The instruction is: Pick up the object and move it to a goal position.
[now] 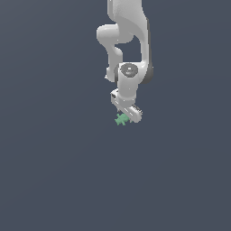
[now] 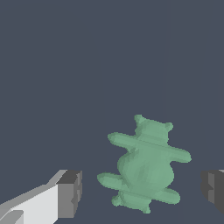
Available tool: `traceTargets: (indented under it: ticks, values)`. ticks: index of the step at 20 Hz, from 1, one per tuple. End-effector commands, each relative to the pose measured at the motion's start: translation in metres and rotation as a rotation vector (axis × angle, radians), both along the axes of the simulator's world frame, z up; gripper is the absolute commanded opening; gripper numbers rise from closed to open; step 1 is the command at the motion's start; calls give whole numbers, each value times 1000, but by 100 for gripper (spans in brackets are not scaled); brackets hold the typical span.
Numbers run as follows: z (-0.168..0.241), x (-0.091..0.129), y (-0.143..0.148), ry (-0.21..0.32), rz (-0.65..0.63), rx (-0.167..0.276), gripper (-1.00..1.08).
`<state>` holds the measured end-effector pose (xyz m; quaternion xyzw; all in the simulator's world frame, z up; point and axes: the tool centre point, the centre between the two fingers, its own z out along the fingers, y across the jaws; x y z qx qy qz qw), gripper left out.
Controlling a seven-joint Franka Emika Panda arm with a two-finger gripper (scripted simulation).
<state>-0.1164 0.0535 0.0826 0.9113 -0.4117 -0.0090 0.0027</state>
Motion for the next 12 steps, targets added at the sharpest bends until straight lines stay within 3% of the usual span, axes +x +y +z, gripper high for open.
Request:
traceTargets:
  ticks: [1, 12]
  values:
    - [-4, -7, 1, -5, -65, -1, 100]
    - [-13, -25, 2, -16, -238, -5, 100]
